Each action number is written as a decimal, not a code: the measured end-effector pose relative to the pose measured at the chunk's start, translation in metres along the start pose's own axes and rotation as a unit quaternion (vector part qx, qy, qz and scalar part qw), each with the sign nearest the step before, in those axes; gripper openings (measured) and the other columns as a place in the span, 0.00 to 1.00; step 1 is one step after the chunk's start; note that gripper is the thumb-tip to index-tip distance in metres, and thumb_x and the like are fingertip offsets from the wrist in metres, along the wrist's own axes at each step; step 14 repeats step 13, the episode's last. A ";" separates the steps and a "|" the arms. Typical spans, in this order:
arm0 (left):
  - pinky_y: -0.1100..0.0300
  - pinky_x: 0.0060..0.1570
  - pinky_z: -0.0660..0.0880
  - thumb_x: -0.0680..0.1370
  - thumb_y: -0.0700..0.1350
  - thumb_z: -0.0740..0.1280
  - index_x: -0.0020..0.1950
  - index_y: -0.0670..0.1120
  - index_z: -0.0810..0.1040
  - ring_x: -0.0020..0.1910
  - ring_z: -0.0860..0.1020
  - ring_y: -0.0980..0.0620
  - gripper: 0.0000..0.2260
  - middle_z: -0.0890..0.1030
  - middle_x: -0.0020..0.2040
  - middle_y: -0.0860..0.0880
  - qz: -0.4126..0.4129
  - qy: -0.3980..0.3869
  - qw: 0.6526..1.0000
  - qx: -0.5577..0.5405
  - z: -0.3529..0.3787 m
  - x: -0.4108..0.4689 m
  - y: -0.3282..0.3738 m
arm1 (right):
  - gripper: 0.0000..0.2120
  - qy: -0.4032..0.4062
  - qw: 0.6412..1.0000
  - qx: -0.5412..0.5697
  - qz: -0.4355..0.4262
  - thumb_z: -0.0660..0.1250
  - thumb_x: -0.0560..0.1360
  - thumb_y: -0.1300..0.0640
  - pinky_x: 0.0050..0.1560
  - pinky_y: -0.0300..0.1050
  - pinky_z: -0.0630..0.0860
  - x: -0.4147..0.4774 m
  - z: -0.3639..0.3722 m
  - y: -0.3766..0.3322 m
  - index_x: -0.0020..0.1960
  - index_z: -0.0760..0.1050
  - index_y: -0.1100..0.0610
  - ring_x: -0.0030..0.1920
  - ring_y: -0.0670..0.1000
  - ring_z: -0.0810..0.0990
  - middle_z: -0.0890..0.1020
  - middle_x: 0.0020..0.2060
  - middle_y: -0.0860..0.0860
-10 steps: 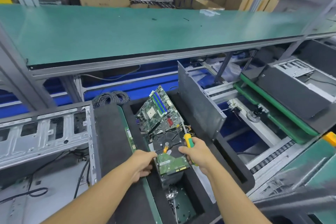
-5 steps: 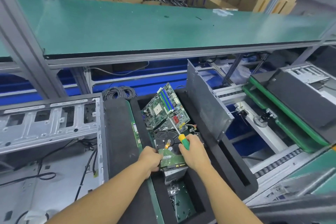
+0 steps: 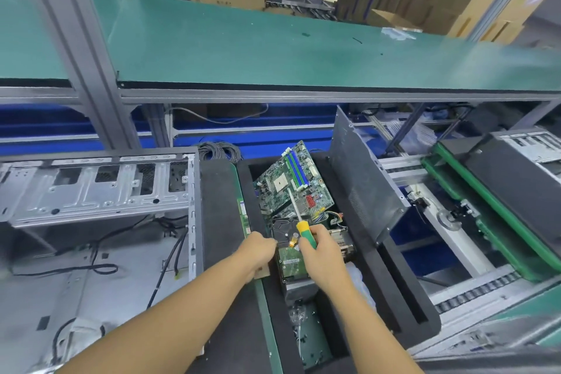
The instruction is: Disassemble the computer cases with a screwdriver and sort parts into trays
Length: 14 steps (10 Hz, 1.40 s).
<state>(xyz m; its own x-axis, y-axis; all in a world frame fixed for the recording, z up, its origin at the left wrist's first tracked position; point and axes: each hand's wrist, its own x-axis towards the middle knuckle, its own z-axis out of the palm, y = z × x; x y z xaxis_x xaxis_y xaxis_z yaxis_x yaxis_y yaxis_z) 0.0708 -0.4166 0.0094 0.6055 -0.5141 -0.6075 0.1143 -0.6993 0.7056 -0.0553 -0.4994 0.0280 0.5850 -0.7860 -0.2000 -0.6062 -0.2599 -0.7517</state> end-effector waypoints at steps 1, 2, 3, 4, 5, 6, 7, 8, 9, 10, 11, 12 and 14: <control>0.60 0.56 0.68 0.80 0.41 0.60 0.67 0.43 0.74 0.59 0.74 0.45 0.16 0.76 0.60 0.47 0.046 0.043 0.998 -0.008 -0.025 -0.005 0.000 | 0.03 -0.065 0.991 0.107 0.050 0.62 0.78 0.58 0.38 0.45 0.74 -0.007 0.013 -0.018 0.51 0.71 0.55 0.34 0.49 0.75 0.80 0.39 0.53; 0.56 0.49 0.75 0.80 0.43 0.60 0.62 0.51 0.72 0.53 0.78 0.50 0.12 0.79 0.59 0.49 0.107 0.095 0.988 -0.051 -0.051 -0.013 -0.002 | 0.05 -0.145 0.974 0.162 0.071 0.63 0.78 0.61 0.41 0.54 0.80 -0.018 0.029 -0.028 0.52 0.70 0.56 0.33 0.52 0.78 0.79 0.41 0.55; 0.49 0.47 0.80 0.81 0.42 0.61 0.53 0.51 0.73 0.48 0.82 0.52 0.05 0.80 0.52 0.50 0.174 0.124 0.974 -0.080 -0.075 -0.024 -0.008 | 0.06 -0.187 0.971 0.118 0.088 0.66 0.79 0.59 0.41 0.52 0.78 -0.032 0.055 -0.026 0.51 0.68 0.55 0.35 0.52 0.78 0.77 0.41 0.53; 0.59 0.39 0.78 0.80 0.38 0.62 0.47 0.53 0.75 0.36 0.80 0.62 0.10 0.82 0.44 0.53 0.220 0.146 0.962 -0.066 -0.095 -0.037 -0.019 | 0.11 -0.191 0.979 -0.053 0.050 0.69 0.78 0.51 0.48 0.46 0.71 -0.038 0.088 -0.022 0.51 0.68 0.55 0.46 0.52 0.74 0.76 0.46 0.51; 0.72 0.32 0.68 0.78 0.39 0.64 0.44 0.54 0.76 0.31 0.75 0.64 0.10 0.80 0.38 0.55 0.230 0.185 0.955 -0.039 -0.115 -0.051 -0.035 | 0.15 -0.190 0.973 -0.122 0.046 0.69 0.78 0.48 0.44 0.44 0.67 -0.042 0.117 -0.025 0.49 0.67 0.56 0.46 0.53 0.73 0.75 0.46 0.53; 0.74 0.32 0.68 0.78 0.38 0.64 0.43 0.52 0.76 0.33 0.75 0.65 0.09 0.81 0.41 0.53 0.200 0.196 0.959 -0.046 -0.143 -0.060 -0.059 | 0.13 -0.171 0.971 -0.159 0.047 0.66 0.80 0.47 0.42 0.44 0.66 -0.045 0.139 -0.028 0.49 0.67 0.55 0.45 0.53 0.73 0.78 0.46 0.54; 0.66 0.34 0.68 0.78 0.39 0.62 0.44 0.52 0.76 0.39 0.77 0.58 0.09 0.82 0.45 0.51 0.143 0.188 0.971 -0.042 -0.174 -0.065 -0.090 | 0.08 -0.170 0.970 -0.164 0.049 0.61 0.82 0.54 0.45 0.46 0.62 -0.052 0.153 -0.026 0.45 0.65 0.52 0.46 0.55 0.71 0.75 0.43 0.55; 0.61 0.32 0.69 0.78 0.38 0.61 0.45 0.51 0.76 0.36 0.77 0.54 0.09 0.83 0.46 0.48 0.097 0.179 0.976 -0.077 -0.201 -0.068 -0.120 | 0.05 -0.129 0.983 -0.124 0.047 0.57 0.82 0.59 0.55 0.56 0.74 -0.060 0.157 -0.031 0.54 0.71 0.57 0.58 0.61 0.78 0.78 0.56 0.62; 0.62 0.30 0.69 0.79 0.37 0.62 0.46 0.49 0.75 0.34 0.78 0.52 0.07 0.83 0.46 0.45 0.075 0.184 0.974 -0.108 -0.223 -0.075 -0.146 | 0.12 -0.127 0.978 -0.146 0.073 0.56 0.83 0.61 0.61 0.53 0.74 -0.057 0.154 -0.040 0.62 0.71 0.65 0.61 0.62 0.77 0.77 0.61 0.63; 0.60 0.31 0.69 0.80 0.38 0.62 0.48 0.47 0.75 0.35 0.78 0.52 0.06 0.84 0.44 0.47 0.062 0.187 0.973 -0.121 -0.239 -0.083 -0.164 | 0.15 -0.096 0.986 -0.113 0.079 0.62 0.82 0.59 0.62 0.50 0.74 -0.059 0.143 -0.053 0.65 0.72 0.66 0.62 0.61 0.77 0.78 0.62 0.62; 0.61 0.29 0.68 0.81 0.37 0.58 0.49 0.46 0.75 0.33 0.76 0.51 0.08 0.83 0.44 0.48 0.070 0.191 0.967 -0.152 -0.254 -0.094 -0.173 | 0.11 -0.053 0.997 -0.001 0.056 0.64 0.82 0.56 0.58 0.48 0.74 -0.074 0.132 -0.067 0.62 0.76 0.57 0.59 0.54 0.79 0.80 0.60 0.54; 0.60 0.29 0.66 0.81 0.35 0.56 0.50 0.45 0.75 0.32 0.75 0.50 0.10 0.83 0.43 0.45 0.086 0.199 0.954 -0.205 -0.269 -0.105 -0.179 | 0.06 -0.036 0.983 0.171 0.057 0.64 0.81 0.55 0.45 0.43 0.75 -0.094 0.120 -0.090 0.51 0.80 0.51 0.45 0.47 0.80 0.83 0.48 0.49; 0.59 0.28 0.66 0.79 0.33 0.55 0.51 0.43 0.76 0.31 0.76 0.50 0.11 0.82 0.41 0.45 0.097 0.194 0.944 -0.250 -0.282 -0.116 -0.188 | 0.06 0.053 0.964 0.261 0.011 0.65 0.80 0.60 0.40 0.42 0.73 -0.113 0.109 -0.112 0.49 0.81 0.53 0.35 0.44 0.78 0.82 0.41 0.49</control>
